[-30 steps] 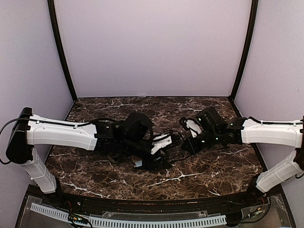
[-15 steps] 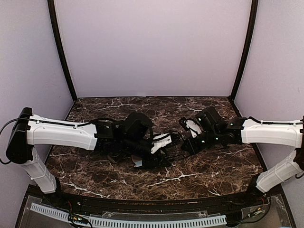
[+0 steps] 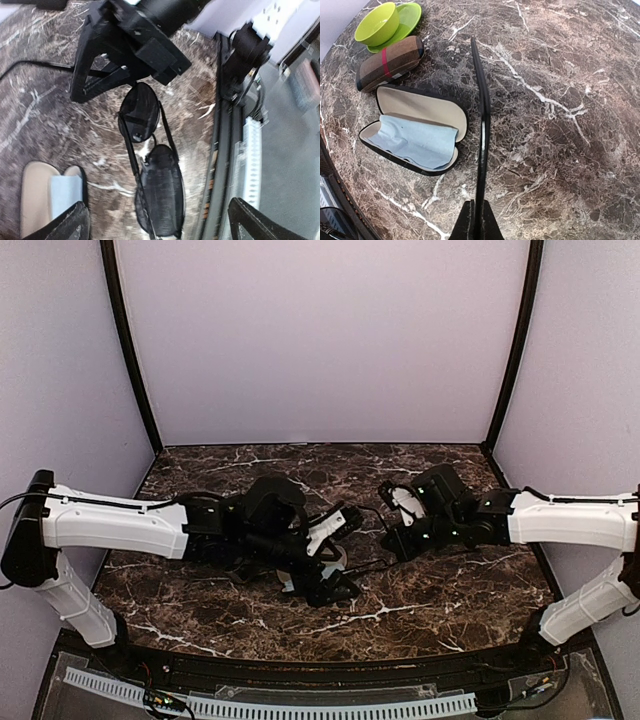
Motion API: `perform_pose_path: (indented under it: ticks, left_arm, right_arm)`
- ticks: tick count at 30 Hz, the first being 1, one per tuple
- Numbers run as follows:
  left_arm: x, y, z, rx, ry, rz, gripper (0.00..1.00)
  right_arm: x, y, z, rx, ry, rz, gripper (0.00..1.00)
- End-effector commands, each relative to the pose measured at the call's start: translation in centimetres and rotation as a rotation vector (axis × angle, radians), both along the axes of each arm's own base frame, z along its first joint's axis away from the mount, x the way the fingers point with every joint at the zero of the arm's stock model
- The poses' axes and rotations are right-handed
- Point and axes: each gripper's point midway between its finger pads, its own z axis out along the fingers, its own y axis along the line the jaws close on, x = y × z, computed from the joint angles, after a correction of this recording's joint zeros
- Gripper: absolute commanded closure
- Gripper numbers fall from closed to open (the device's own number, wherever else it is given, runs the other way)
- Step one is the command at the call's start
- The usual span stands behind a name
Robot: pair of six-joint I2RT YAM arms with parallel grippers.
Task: Organize the sunglasses
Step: Pass from the right arm to the left
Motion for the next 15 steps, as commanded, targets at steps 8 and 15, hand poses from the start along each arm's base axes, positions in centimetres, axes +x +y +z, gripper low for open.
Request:
perform_pose_path:
  ticks: [8, 15]
  left_arm:
    - [3.0, 1.9, 2.1, -0.318, 0.585, 0.272, 0.01]
    - [3.3, 1.2, 3.0, -0.392, 0.677, 0.28, 0.01]
  right_arm:
    - [1.4, 1.3, 4.8, 0.125, -0.206, -0.103, 1.0]
    - [1.7, 1.7, 5.3, 0.125, -0.241, -0.135, 1.0]
